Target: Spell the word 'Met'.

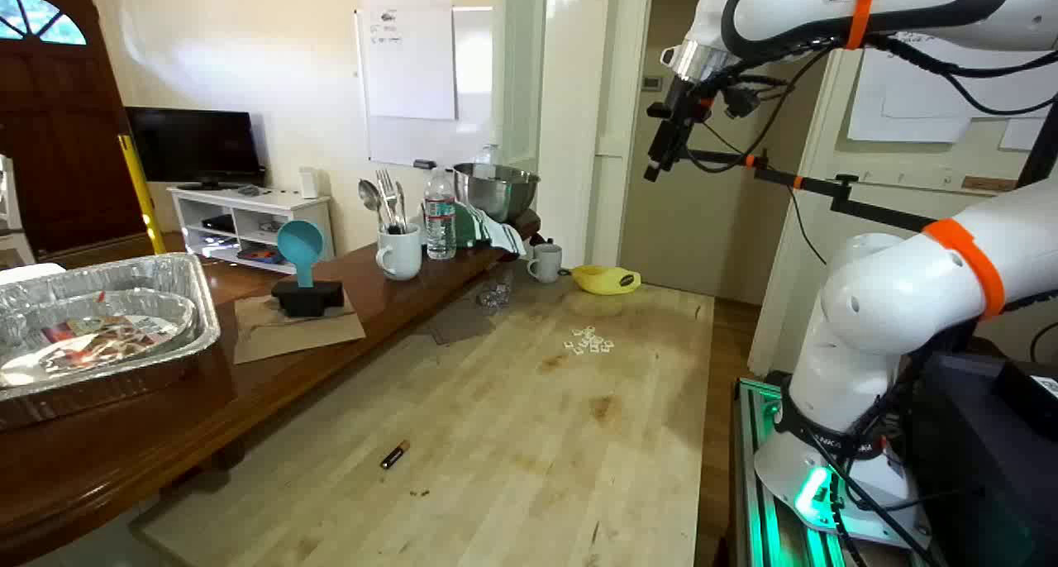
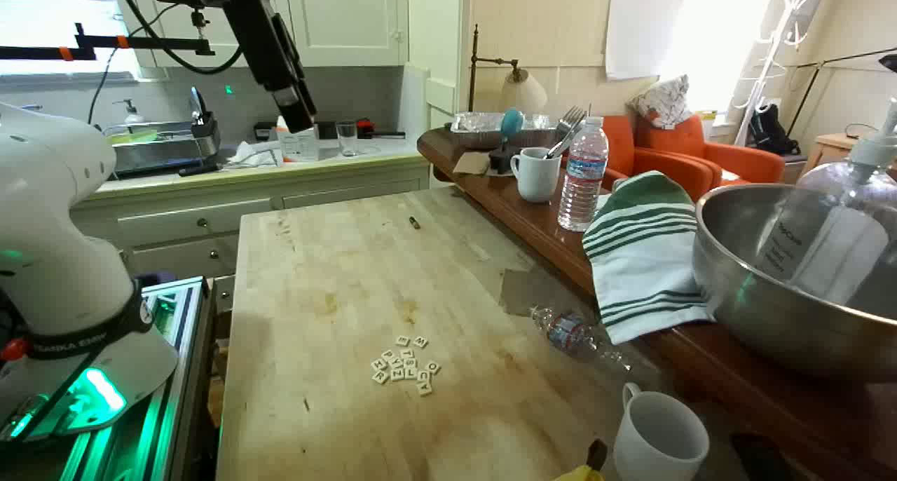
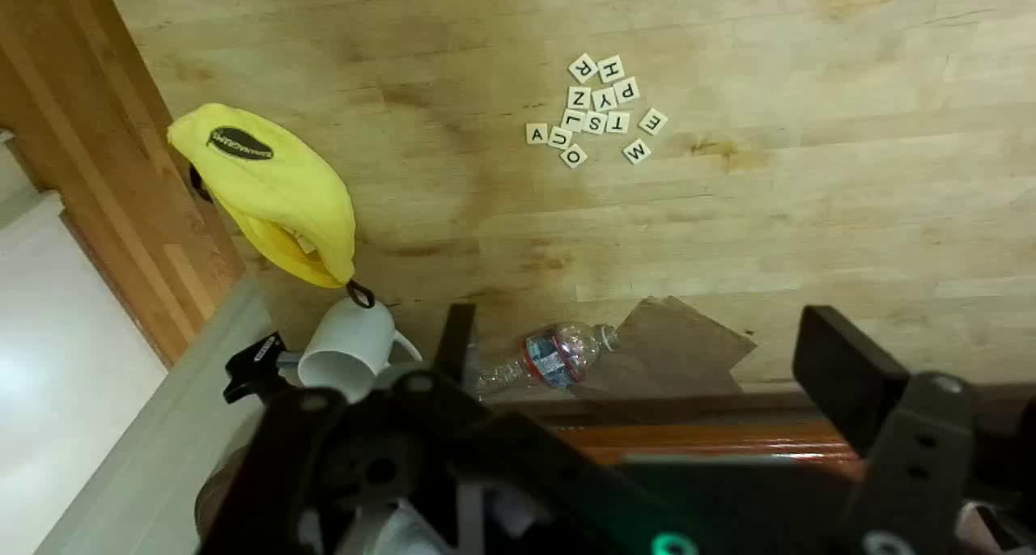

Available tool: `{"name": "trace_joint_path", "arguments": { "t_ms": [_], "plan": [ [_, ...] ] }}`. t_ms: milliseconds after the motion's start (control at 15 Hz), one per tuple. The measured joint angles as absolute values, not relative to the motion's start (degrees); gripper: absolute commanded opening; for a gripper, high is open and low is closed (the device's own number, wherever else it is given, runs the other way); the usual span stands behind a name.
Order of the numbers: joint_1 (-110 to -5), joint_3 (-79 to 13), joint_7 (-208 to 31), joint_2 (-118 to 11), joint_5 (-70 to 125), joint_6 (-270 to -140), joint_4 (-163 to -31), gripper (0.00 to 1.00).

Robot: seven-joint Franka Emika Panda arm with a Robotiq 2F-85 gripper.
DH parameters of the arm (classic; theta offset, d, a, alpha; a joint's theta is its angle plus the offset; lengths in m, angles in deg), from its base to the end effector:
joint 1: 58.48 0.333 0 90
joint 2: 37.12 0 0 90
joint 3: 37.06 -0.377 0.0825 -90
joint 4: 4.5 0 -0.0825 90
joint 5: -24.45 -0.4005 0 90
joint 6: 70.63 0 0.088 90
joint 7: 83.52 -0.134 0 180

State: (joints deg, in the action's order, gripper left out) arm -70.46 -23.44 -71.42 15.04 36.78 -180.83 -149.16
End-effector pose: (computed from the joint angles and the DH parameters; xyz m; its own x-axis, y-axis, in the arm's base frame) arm 0.2432 -0.1633 0.5834 0.9538 -0.1110 0.2793 -0.1407 -0.9861 0.0883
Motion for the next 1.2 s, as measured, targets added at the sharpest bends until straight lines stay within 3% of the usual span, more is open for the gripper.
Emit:
{"name": "trace_joint_path", "arguments": {
  "t_ms": [667, 1200],
  "plan": [
    [-70.5, -23.5, -71.4, 14.8, 36.8, -180.7, -150.0, 1.0],
    [-69.3, -21.4, -69.8, 14.1, 36.4, -185.7, -162.9, 1.0]
  ]
}}
